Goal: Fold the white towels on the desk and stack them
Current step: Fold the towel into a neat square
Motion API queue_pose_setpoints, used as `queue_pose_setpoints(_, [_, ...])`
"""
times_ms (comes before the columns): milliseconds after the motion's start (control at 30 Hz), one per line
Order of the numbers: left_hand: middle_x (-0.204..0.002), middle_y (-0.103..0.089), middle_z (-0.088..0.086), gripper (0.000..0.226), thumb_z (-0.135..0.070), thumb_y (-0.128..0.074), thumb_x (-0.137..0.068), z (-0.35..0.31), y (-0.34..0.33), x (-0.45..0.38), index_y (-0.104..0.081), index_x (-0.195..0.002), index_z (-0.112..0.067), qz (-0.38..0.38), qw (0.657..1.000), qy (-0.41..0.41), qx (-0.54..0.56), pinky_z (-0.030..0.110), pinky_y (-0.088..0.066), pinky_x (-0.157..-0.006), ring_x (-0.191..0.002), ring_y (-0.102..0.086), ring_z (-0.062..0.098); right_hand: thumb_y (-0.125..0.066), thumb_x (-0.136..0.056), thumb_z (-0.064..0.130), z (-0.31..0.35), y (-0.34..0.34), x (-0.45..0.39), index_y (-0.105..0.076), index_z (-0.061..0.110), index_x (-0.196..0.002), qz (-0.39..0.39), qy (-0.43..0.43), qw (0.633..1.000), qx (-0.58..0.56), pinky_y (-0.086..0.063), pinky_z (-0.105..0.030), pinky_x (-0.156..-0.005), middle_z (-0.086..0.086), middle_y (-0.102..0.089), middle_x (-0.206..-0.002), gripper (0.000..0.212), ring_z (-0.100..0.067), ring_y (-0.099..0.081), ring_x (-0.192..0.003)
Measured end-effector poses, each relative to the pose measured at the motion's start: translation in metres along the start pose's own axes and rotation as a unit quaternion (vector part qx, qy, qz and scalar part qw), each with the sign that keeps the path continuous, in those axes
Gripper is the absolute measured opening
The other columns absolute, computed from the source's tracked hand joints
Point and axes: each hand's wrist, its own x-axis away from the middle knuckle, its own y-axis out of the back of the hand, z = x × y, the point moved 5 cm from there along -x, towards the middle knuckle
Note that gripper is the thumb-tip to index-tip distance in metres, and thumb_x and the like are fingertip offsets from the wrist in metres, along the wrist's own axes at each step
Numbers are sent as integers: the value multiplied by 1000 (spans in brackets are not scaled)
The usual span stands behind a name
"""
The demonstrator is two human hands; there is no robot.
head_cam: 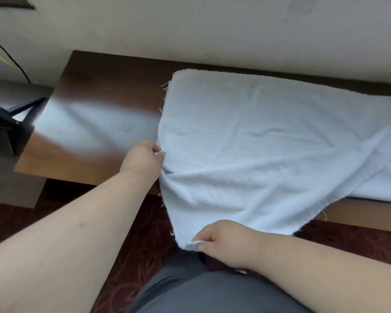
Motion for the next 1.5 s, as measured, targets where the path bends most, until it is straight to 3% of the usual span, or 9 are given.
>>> queue_pose_setpoints(100, [-87, -65, -4, 11, -33, -64, -92, 7, -2, 1, -62, -97, -24, 16, 1000, 0, 12, 28, -46, -64, -73, -60, 14, -52, -100, 44, -16, 11, -10, -65, 36, -130, 2, -46, 998, 50, -41, -21, -98, 17, -64, -128, 33, -8, -57, -120])
queue_pose_setpoints(233, [-85, -59, -8, 10, -35, -67, -89, 7, -2, -2, -62, -90, -26, -10, 998, -46, 40, 22, -37, -55, -70, -56, 3, -52, -96, 45, -11, 77, -30, -69, 37, -117, -171, -47, 983, 39, -49, -26, -92, 17, -69, -115, 28, -6, -62, -104])
queue_pose_setpoints(367, [-92, -60, -12, 44, -42, -68, -88, -1, -7, -23, -55, -126, -23, 61, 996, -15, 68, 27, -42, -74, -85, -58, 5, -51, -100, 39, -4, 159, -60, -62, 30, -129, -324, -58, 944, 37, -47, -28, -89, 10, -60, -130, 32, -12, -61, -108])
queue_pose_setpoints(533, [-87, -68, -4, 34, -21, -66, -89, -2, -10, -49, -59, -121, -15, 115, 977, 82, 162, 27, -49, -72, -80, -62, 14, -57, -98, 38, -27, 204, -81, -45, 23, -144, -325, -167, 921, 135, -47, -37, -97, -5, -43, -143, 50, -27, -53, -122])
queue_pose_setpoints(833, [-74, -62, -4, 20, -24, -43, -91, 27, -1, -29, -62, -87, -26, 191, 967, 84, 147, 17, -41, -41, -47, -54, 11, -48, -101, 29, -33, 196, -72, -57, 25, -88, -309, -179, 923, 146, -52, -34, -73, 8, -56, -93, 16, -17, -57, -84])
queue_pose_setpoints(1000, [-64, -58, -2, 15, -25, -45, -88, 33, -14, -21, -60, -89, -21, 221, 962, 104, 121, 29, -48, -52, -53, -52, 15, -61, -94, 48, -37, 185, -70, -55, 25, -119, -285, -160, 933, 148, -50, -35, -92, 8, -54, -115, 34, -15, -54, -107])
queue_pose_setpoints(1200, [-83, -61, -23, 29, -49, -60, -90, 27, -4, -27, -39, -109, -43, 111, 987, -1, 116, 22, -41, -53, -69, -60, -4, -57, -95, 50, -29, 170, -62, -60, 29, -124, -322, -73, 925, 189, -45, -30, -93, 11, -57, -117, 36, -14, -54, -109])
queue_pose_setpoints(1367, [-89, -58, -11, 32, -45, -66, -89, 19, -9, -32, -48, -111, -31, 113, 993, -45, 5, 29, -46, -64, -77, -59, 11, -50, -96, 51, -26, 119, -68, -61, 32, -119, -249, -4, 932, 262, -30, -27, -82, 11, -58, -110, 32, -15, -52, -103])
queue_pose_setpoints(1500, [-102, -60, 2, 22, -32, -73, -86, -11, -11, -6, -68, -106, -24, 2, 928, -357, -108, 40, -45, -82, -96, -56, 29, -54, -96, 48, -26, 107, -71, -64, 30, -122, -291, -15, 912, 289, -32, -31, -81, 6, -62, -109, 33, -21, -55, -101])
